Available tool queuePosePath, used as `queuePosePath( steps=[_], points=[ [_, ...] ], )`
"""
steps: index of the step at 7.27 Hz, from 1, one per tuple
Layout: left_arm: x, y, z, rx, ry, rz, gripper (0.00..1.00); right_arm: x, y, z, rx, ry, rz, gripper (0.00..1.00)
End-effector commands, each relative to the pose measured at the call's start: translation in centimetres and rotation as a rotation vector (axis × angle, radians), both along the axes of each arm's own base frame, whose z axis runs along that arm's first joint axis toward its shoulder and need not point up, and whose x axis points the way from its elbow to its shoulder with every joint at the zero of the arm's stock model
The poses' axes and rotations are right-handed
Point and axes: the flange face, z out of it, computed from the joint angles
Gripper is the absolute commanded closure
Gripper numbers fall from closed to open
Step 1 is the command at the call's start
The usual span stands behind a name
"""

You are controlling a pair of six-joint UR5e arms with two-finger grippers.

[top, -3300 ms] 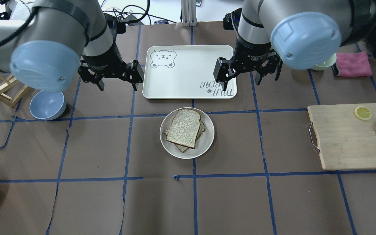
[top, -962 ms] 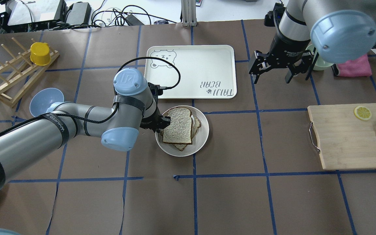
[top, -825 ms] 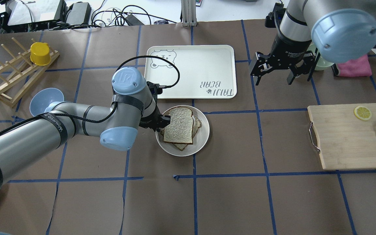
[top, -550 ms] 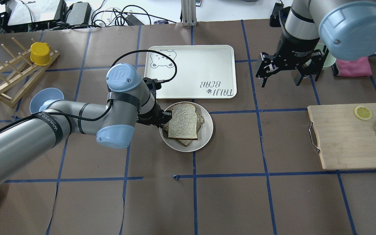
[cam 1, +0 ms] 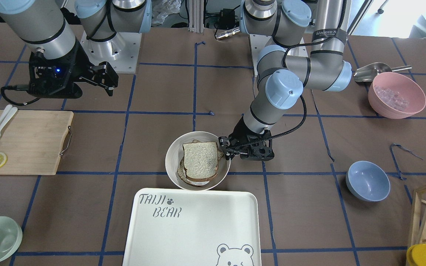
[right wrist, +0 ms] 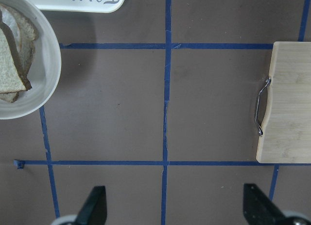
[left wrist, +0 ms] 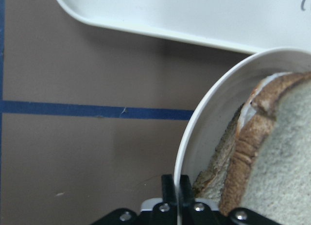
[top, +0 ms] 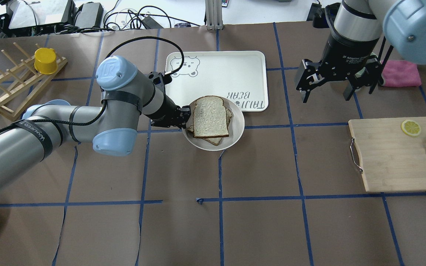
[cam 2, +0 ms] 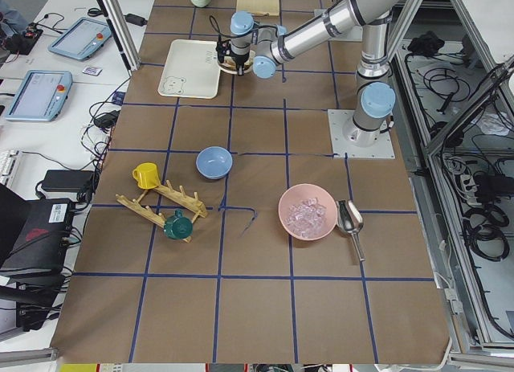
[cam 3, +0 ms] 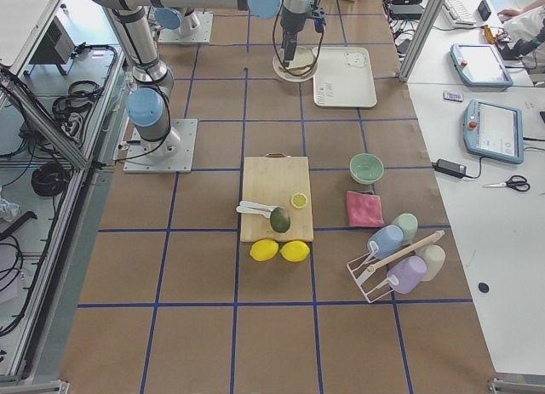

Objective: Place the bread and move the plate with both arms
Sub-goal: 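Slide the plate with the left gripper onto the bear-printed tray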

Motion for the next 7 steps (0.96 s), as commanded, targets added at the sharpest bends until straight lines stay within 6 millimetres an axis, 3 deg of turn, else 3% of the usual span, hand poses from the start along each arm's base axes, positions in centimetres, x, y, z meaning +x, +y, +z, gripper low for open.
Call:
queuePosePath(
  steps=[1, 3, 7],
  points=[
    [0.2, -4.1, 2.4, -0.058, 0.032, 0.0, 1.0, -0.2, -0.4, 0.9, -0.033, 0.001, -0.009, 0.0],
    [0.7, -8.2, 1.7, -0.07, 0.035, 0.01, 1.0, -0.6, -0.5, 1.4, -0.053, 0.037, -0.008, 0.0],
    [0.4, -16.3, -4.9, -0.043, 0.031, 0.018, 1.0, -0.6, -0.6, 1.5, -0.082, 0.054, -0.058, 0.0]
  ],
)
